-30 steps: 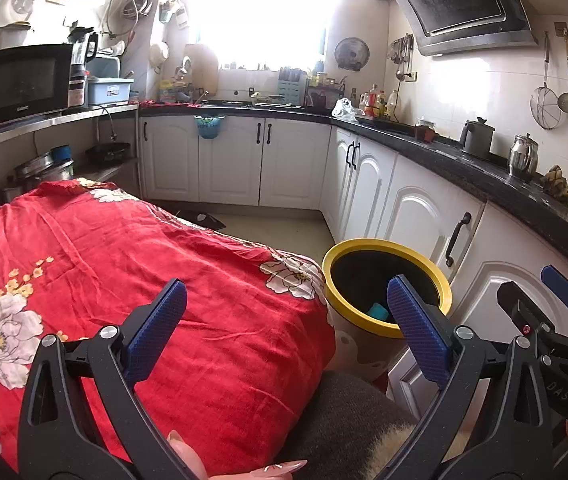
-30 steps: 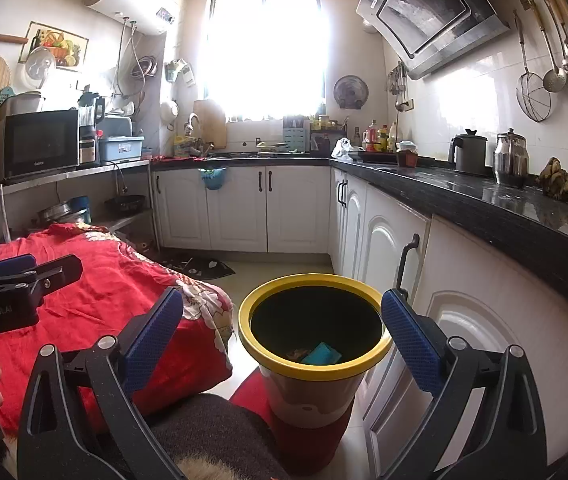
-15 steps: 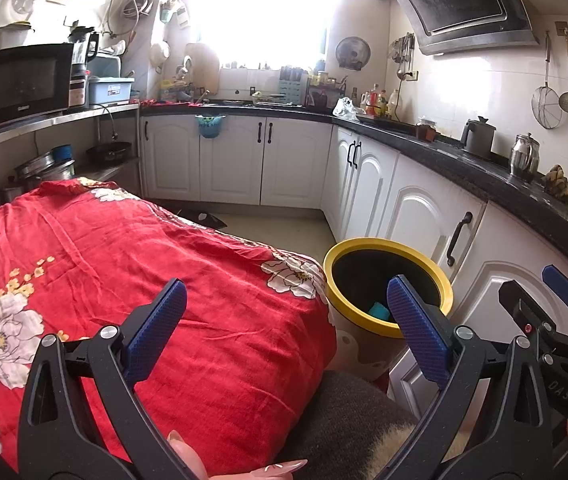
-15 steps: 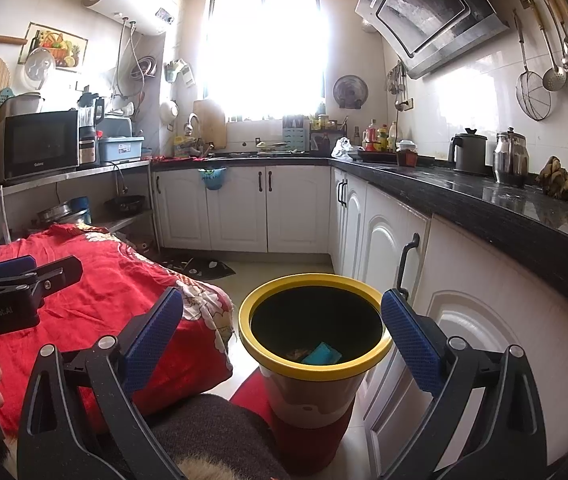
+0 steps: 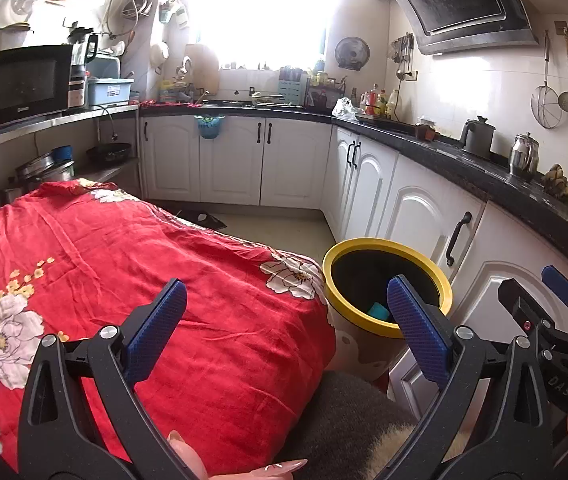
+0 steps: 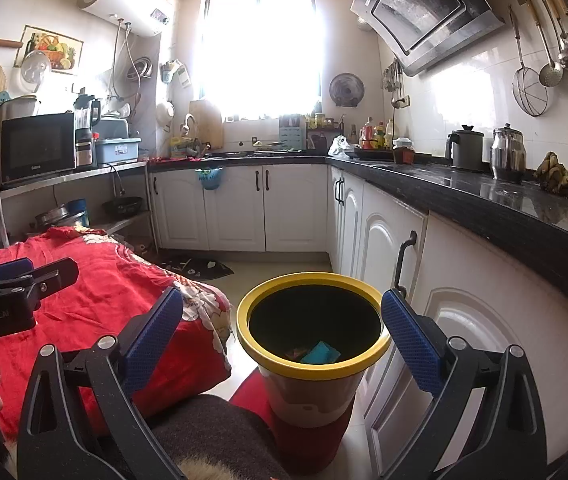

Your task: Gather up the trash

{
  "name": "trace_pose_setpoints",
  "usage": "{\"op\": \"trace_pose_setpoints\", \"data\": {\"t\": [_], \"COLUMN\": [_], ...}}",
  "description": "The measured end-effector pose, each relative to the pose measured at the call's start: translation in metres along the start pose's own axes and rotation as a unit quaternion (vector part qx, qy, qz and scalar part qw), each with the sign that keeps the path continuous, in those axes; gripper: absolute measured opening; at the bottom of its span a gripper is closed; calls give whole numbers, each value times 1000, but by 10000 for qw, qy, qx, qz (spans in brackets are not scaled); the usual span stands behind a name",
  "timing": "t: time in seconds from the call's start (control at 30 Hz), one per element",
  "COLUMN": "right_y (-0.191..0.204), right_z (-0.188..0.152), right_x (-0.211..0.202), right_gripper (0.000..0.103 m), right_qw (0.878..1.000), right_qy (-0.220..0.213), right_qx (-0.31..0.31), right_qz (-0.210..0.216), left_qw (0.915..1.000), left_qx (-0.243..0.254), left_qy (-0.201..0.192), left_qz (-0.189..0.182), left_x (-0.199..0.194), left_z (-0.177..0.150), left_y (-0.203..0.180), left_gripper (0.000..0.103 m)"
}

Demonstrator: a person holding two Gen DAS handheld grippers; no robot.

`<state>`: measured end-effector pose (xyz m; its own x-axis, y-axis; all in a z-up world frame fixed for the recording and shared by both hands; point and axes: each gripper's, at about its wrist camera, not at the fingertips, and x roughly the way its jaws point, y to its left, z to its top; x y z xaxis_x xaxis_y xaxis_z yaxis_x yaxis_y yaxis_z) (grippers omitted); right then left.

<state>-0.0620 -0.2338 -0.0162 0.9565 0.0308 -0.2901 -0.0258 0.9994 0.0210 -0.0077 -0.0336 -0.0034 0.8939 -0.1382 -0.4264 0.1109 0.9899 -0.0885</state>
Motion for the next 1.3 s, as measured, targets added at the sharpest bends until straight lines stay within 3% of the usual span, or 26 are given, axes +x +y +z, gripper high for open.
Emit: {"op": "trace_pose_setpoints", "data": {"t": [1.0, 1.17, 1.27, 1.3], "right_y": [-1, 17, 50, 74], "right_z": [-1, 6, 16, 21], "right_x": [3, 22, 31, 37], "right_gripper": [97, 97, 97, 97], "right_qw": [9999, 9977, 9936, 9886], "right_qy": [91, 463, 493, 521], "right_qx": [30, -106, -386, -583], "right_qz": [53, 480, 936, 1283], "left_qw": [9997, 9997, 9961, 9928], "left_qx": [73, -97, -646, -847], "left_qy": [201, 213, 475, 589], "left_qz": [-73, 14, 375, 604], "left_x": [7, -3, -12, -16], "left_z": [-2, -2, 0, -1], "left_y": [0, 19, 64, 85], "left_gripper": [92, 92, 92, 92]}}
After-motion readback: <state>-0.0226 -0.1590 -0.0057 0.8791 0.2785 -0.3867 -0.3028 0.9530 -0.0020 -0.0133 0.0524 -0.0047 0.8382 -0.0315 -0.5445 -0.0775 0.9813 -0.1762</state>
